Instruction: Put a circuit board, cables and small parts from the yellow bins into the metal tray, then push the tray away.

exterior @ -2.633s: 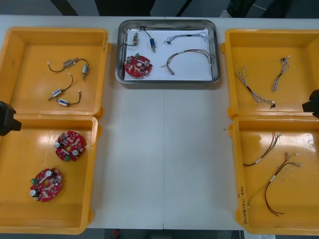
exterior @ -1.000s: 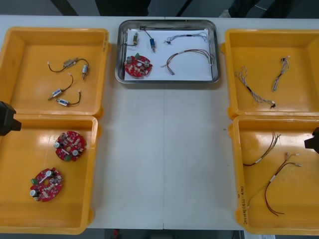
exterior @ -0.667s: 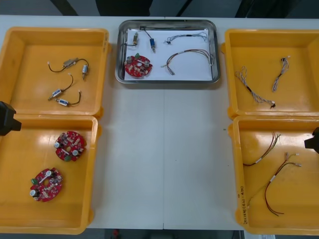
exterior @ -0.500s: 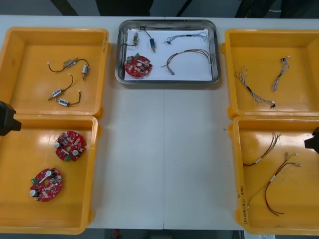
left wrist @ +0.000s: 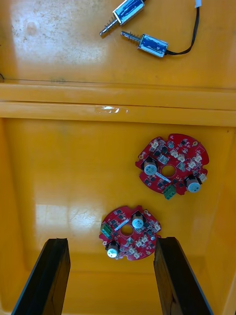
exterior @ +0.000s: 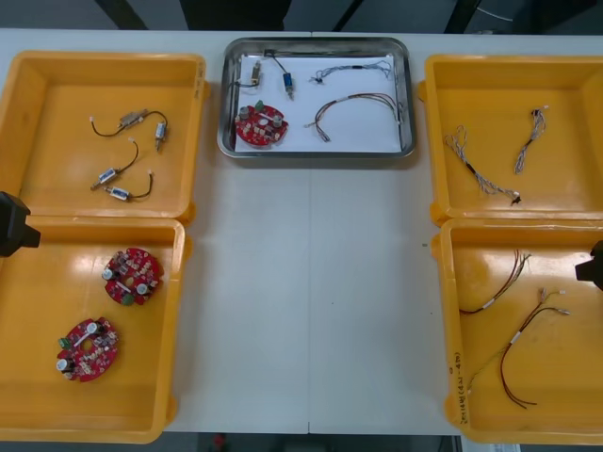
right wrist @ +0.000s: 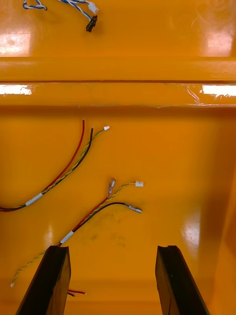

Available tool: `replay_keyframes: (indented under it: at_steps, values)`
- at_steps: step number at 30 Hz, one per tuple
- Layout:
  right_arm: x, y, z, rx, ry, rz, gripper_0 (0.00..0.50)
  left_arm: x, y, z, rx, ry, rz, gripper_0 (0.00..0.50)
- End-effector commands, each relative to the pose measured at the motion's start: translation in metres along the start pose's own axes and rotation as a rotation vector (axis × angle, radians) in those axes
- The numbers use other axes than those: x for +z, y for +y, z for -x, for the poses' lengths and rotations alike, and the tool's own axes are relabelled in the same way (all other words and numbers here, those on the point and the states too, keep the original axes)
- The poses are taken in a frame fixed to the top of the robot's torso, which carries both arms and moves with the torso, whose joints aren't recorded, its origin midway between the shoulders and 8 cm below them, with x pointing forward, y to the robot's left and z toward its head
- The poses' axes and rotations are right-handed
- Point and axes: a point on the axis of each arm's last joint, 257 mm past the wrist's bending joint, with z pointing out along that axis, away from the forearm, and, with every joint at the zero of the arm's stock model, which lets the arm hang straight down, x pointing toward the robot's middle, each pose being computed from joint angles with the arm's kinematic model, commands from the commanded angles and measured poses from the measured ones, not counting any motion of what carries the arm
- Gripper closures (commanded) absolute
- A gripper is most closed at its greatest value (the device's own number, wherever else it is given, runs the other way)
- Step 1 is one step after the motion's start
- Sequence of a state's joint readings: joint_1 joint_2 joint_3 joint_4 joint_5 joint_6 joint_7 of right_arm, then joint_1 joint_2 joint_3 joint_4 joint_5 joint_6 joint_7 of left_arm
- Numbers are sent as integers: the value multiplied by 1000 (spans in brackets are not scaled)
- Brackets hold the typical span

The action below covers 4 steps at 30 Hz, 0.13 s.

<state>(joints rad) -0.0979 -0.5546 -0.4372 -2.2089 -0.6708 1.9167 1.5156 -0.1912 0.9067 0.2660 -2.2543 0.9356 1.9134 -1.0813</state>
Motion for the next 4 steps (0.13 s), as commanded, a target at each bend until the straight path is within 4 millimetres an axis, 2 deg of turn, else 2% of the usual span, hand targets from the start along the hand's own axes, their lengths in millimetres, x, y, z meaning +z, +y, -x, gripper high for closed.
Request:
replay_keyframes:
  at_steps: [1, 4]
  values:
    - [-9, 4, 11, 12, -42, -2, 0, -13, 18, 4, 80, -23, 56, 0]
    - [-9, 4, 11, 12, -42, -2, 0, -13, 18, 4, 80, -23, 56, 0]
